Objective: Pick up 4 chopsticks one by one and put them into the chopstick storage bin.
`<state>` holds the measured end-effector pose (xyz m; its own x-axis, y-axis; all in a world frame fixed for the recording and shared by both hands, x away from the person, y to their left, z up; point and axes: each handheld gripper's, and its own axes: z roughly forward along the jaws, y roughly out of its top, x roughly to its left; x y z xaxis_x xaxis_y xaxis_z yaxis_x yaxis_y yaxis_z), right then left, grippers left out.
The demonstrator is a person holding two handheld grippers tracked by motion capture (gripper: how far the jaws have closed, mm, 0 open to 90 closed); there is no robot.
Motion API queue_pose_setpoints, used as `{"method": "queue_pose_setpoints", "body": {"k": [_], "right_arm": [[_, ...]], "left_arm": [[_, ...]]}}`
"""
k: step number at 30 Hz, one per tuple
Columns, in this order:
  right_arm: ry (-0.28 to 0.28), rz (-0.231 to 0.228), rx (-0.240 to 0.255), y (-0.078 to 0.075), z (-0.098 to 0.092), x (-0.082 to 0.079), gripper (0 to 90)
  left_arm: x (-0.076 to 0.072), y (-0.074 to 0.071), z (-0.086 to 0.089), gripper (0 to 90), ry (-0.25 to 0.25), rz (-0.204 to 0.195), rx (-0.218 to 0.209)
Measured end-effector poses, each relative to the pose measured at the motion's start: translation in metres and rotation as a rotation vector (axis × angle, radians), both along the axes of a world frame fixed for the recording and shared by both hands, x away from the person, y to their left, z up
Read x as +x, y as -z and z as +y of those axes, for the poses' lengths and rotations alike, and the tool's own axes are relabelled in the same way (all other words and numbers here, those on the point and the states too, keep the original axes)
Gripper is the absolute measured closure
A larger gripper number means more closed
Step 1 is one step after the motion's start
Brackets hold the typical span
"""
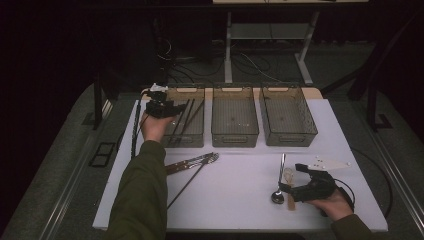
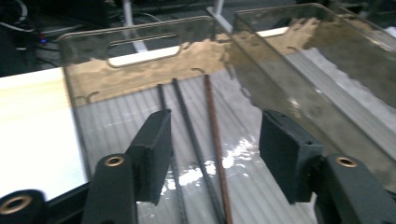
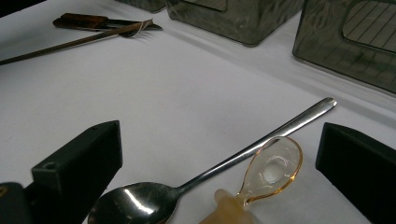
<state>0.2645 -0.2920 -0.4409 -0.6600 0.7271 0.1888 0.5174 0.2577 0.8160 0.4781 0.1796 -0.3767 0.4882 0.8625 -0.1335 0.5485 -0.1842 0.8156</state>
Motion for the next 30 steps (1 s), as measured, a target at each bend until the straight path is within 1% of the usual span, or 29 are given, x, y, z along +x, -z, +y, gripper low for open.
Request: {"method": "queue_pose_setpoints", "body": {"k": [2, 4, 6, 8, 11, 13, 15, 16, 20, 24, 25, 30], "right_arm": [[-0.002, 0.0, -0.003, 0.0, 0.0, 0.0, 0.2], [-0.003, -0.001, -0.006, 0.0, 0.0, 0.0, 0.2], [-0.002, 0.0, -0.007, 0.0, 0.001, 0.0, 0.2], [-0.001, 0.002, -0.008, 0.0, 0.001, 0.0, 0.2], [0.0, 0.002, -0.01, 0.0, 0.001, 0.0, 0.2], [-0.001, 0.002, -0.01, 0.0, 0.001, -0.001, 0.2], [-0.001, 0.002, -0.011, 0.0, 0.001, -0.001, 0.2], [-0.001, 0.003, -0.011, 0.0, 0.002, -0.001, 0.2], [0.0, 0.003, -0.012, 0.0, 0.002, 0.0, 0.2], [0.001, 0.002, -0.012, 0.0, 0.002, 0.0, 0.2], [0.001, 0.002, -0.012, 0.0, 0.002, 0.0, 0.2], [0.0, 0.01, 0.002, 0.0, 0.002, -0.001, 0.3]], "left_arm": [[-0.004, -0.003, -0.003, 38.5, 0.03, 0.003, 0.007], [-0.008, -0.007, -0.005, 36.7, 0.05, -0.012, 0.016], [-0.014, -0.009, -0.008, 35.1, 0.073, -0.021, 0.004], [-0.02, -0.011, -0.01, 33.1, 0.095, -0.022, -0.007], [-0.028, -0.013, -0.013, 28.7, 0.124, -0.032, -0.003], [-0.035, -0.015, -0.015, 26.7, 0.144, -0.03, -0.006], [-0.042, -0.017, -0.016, 24.9, 0.16, -0.042, 0.001], [-0.044, -0.017, -0.017, 24.3, 0.166, -0.047, -0.005], [-0.056, -0.021, -0.019, 18.5, 0.206, -0.037, -0.007], [-0.07, -0.023, -0.022, 15.4, 0.23, -0.037, -0.005], [-0.073, -0.024, -0.022, 15.1, 0.238, -0.043, 0.0], [-0.094, -0.021, -0.025, 14.6, 0.254, -0.057, -0.011]]}}
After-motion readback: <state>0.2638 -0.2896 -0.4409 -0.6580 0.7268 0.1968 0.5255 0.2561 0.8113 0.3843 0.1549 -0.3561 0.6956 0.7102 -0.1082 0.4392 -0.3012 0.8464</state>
